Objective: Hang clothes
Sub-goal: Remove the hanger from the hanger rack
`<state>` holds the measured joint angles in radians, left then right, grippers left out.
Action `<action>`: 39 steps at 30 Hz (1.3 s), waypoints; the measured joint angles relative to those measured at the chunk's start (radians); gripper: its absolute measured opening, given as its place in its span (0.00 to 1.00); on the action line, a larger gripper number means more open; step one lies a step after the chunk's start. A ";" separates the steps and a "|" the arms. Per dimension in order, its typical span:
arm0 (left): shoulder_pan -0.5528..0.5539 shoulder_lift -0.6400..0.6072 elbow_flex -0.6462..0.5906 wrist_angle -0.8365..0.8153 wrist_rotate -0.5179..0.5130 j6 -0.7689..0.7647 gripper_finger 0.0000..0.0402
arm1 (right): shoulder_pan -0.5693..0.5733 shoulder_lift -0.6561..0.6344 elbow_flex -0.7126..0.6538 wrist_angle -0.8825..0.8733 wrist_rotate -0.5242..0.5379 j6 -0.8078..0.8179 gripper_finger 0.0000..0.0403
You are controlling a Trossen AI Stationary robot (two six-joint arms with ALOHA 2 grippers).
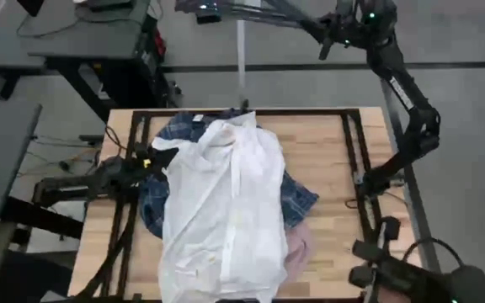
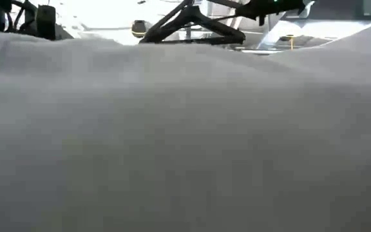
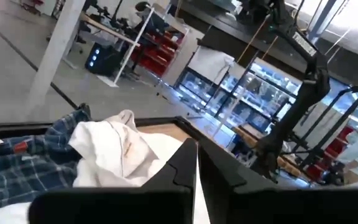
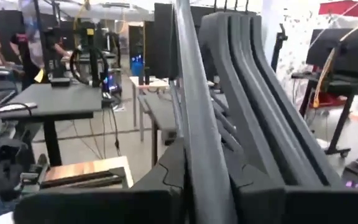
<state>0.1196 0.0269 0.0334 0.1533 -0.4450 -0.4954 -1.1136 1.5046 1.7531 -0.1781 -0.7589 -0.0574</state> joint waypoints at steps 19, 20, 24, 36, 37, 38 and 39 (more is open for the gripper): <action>0.000 0.321 0.495 -0.250 -0.037 0.470 0.00 | 0.226 -0.286 -0.187 -0.474 0.001 0.238 0.06; 0.000 0.358 0.533 -0.253 -0.040 0.495 0.00 | 0.242 -0.302 -0.221 -0.468 0.001 0.268 0.06; 0.000 0.502 0.681 -0.293 -0.043 0.571 0.00 | 0.345 -0.353 -0.397 -0.390 0.002 0.388 0.06; 0.000 0.711 0.911 -0.378 -0.044 0.423 0.00 | 0.613 -0.352 -0.947 0.051 0.118 0.782 0.09; 0.000 0.711 0.912 -0.382 -0.044 0.387 0.00 | 0.618 -0.344 -0.972 0.063 0.118 0.788 0.10; 0.000 0.710 0.912 -0.389 -0.043 0.361 0.00 | 0.621 -0.336 -0.994 0.063 0.122 0.789 0.11; 0.000 0.710 0.912 -0.398 -0.042 0.343 0.00 | 0.623 -0.325 -1.011 0.051 0.131 0.791 0.12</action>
<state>0.1196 0.7368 0.9451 -0.2443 -0.4872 -0.1529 -0.4910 1.1800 0.7425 -0.1274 -0.6277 0.7337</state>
